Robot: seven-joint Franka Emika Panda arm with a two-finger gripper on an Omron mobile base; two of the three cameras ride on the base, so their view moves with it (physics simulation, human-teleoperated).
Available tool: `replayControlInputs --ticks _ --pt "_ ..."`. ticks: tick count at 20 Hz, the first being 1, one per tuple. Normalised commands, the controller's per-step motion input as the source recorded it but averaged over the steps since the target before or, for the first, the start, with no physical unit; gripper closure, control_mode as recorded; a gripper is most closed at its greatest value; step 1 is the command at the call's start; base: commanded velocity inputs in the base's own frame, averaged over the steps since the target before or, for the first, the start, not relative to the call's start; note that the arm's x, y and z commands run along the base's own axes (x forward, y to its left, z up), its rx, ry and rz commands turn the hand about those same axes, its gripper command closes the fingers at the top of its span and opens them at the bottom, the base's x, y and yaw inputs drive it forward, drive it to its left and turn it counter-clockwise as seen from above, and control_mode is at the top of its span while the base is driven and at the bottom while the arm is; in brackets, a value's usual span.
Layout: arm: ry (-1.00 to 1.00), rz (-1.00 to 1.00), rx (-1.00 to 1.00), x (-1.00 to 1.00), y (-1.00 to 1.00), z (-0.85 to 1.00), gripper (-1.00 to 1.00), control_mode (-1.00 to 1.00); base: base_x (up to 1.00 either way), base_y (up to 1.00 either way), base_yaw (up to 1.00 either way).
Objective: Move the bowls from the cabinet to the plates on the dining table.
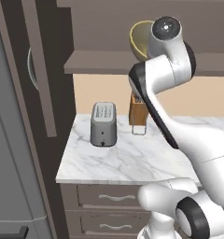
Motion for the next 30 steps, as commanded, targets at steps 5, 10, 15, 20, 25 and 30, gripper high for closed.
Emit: replayControlInputs --ticks 5,10,15,20,25,30 --pt "0.00 0.04 -0.05 -0.67 -0.25 -0.04 1.00 -1.00 0.00 0.00 0.00" --pt "0.03 0.08 -0.07 -0.59 -0.10 -0.04 1.00 -1.00 0.00 0.00 0.00" --pt "0.05 0.07 -0.09 -0.58 -0.07 0.00 1.00 -1.00 0.00 0.00 0.00" --pt "0.04 0.02 -0.06 -0.36 -0.13 0.12 1.00 -1.00 0.00 0.00 0.00" --pt "0.11 0.00 -0.06 -0.24 -0.13 0.11 1.00 -1.00 0.00 0.00 0.00" --pt "0.19 0.00 -0.05 -0.15 -0.06 0.07 1.00 -1.00 0.00 0.00 0.00"
